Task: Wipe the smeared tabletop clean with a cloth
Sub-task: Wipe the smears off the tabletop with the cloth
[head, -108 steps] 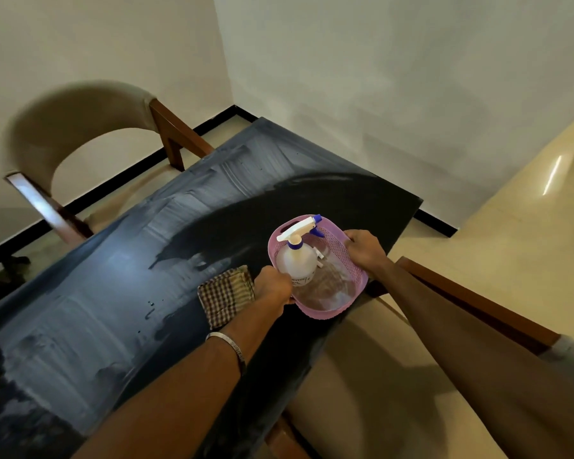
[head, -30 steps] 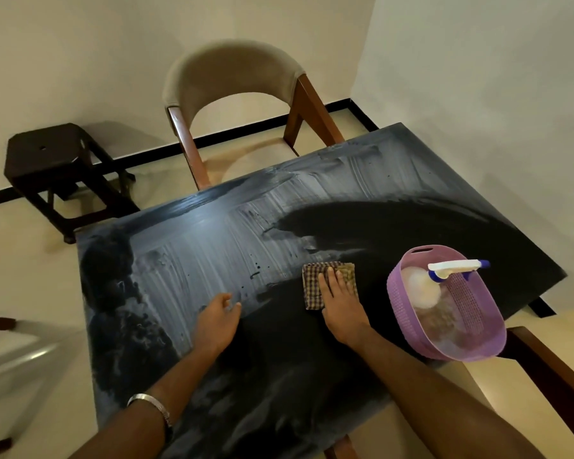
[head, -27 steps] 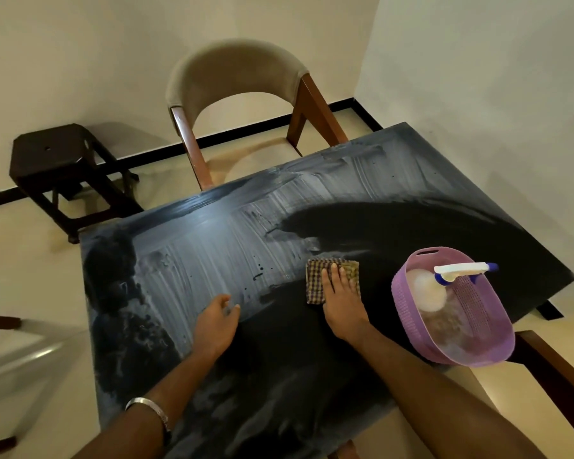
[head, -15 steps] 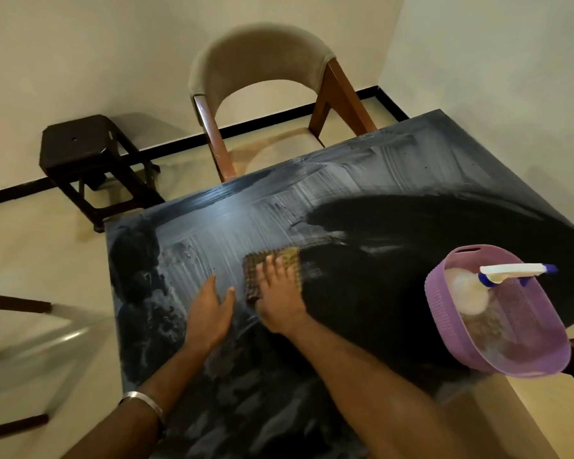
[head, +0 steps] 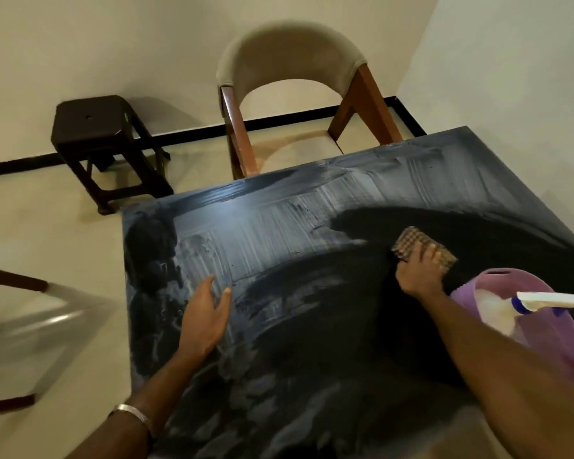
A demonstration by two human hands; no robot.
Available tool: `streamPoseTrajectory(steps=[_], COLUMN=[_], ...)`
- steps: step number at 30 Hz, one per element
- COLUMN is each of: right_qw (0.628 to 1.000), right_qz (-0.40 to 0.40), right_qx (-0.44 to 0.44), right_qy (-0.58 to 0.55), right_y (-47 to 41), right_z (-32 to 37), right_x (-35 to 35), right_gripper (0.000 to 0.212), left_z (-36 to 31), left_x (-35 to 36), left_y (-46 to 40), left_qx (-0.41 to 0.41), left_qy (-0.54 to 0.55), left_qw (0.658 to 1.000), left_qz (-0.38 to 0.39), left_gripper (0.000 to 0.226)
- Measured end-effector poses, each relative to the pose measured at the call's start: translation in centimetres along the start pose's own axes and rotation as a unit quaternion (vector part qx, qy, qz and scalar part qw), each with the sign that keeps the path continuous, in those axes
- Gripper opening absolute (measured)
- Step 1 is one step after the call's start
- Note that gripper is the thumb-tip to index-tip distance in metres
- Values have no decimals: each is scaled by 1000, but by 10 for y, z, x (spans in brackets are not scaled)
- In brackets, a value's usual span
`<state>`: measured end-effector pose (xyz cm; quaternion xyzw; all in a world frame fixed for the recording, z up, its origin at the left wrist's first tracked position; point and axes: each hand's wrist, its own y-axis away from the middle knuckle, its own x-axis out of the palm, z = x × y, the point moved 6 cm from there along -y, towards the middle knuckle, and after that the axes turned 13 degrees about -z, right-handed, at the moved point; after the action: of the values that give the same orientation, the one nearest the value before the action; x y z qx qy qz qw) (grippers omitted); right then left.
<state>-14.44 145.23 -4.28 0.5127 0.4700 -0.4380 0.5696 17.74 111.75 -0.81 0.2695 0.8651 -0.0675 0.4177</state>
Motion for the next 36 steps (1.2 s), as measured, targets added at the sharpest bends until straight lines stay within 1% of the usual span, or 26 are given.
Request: streamPoseTrajectory(steps=[1, 2, 3, 5, 7, 8, 10, 12, 13, 14, 15, 17, 20, 22, 23, 24, 25, 26, 27, 29, 30, 32, 33, 34, 35, 36], right_qw=[1000, 1000, 1000, 991, 971, 957, 913, 861, 845, 844, 850, 881, 947, 980, 990, 995, 996, 994, 990, 971, 951, 891, 866, 852, 844, 842], right_qz=[7, -2, -23, -81, -89, -80, -36, 22, 37, 46, 45, 5, -69, -64, -47, -35, -40, -58, -76, -81, -73, -47, -25, 1, 32, 45], right_qx=[23, 26, 5, -103, -222, -278, -402, -506, -531, -533, -521, -469, -312, -187, -129, -92, -80, -86, -113, -223, -298, -448, -494, -518, -528, -532], right_qy=[-8, -13, -12, 6, -3, -18, -58, -53, -48, -52, -61, -64, -23, -15, -21, -26, -28, -25, -21, -22, -26, -55, -72, -81, -82, -82], right_y=[-2, 0, 7, 35, 87, 120, 194, 257, 271, 270, 259, 214, 115, 62, 47, 41, 45, 59, 82, 153, 197, 288, 322, 341, 345, 337], right_z=[1, 13, 34, 96, 173, 211, 276, 308, 310, 304, 294, 259, 174, 113, 91, 79, 79, 91, 110, 163, 190, 231, 242, 245, 242, 236], right_x=[5, 9, 12, 15, 24, 32, 53, 70, 73, 71, 68, 55, 31, 14, 9, 7, 8, 10, 15, 32, 42, 65, 73, 77, 81, 81], right_gripper=[72, 73, 72, 73, 74, 74, 75, 74, 71, 68, 66, 64, 62, 62, 62, 61, 61, 61, 61, 63, 63, 61, 60, 59, 59, 58], left_z=[3, 7, 11, 17, 22, 23, 24, 24, 24, 24, 24, 25, 30, 34, 35, 36, 38, 39, 39, 40, 40, 39, 39, 40, 40, 40], left_x=[-2, -4, -6, -11, -17, -20, -25, -29, -31, -32, -33, -33, -25, -19, -16, -14, -13, -13, -14, -18, -20, -23, -24, -24, -25, -25], left_y=[-1, -2, -3, -6, -9, -10, -14, -18, -20, -22, -23, -22, -15, -10, -7, -5, -3, -2, -3, -5, -6, -9, -10, -12, -13, -14], left_qx=[0, -1, -3, -8, -13, -15, -20, -22, -19, -17, -17, -19, -27, -22, -15, -4, 9, 22, 32, 46, 49, 49, 47, 45, 46, 48], left_qy=[-2, -2, 1, 10, 19, 23, 28, 38, 40, 40, 37, 30, 3, -32, -47, -61, -77, -91, -103, -120, -125, -133, -133, -132, -132, -133], left_qw=[1000, 1000, 1000, 1000, 999, 999, 998, 997, 997, 997, 997, 998, 1000, 999, 998, 996, 995, 993, 991, 990, 989, 988, 988, 989, 988, 988], left_qz=[-3, -6, -11, -18, -31, -36, -47, -56, -58, -59, -59, -49, -13, 24, 43, 59, 71, 75, 73, 63, 61, 60, 59, 59, 61, 63], left_gripper=[57, 58, 58, 57, 56, 56, 55, 52, 50, 50, 50, 53, 54, 54, 55, 56, 57, 57, 56, 53, 52, 51, 51, 51, 51, 52])
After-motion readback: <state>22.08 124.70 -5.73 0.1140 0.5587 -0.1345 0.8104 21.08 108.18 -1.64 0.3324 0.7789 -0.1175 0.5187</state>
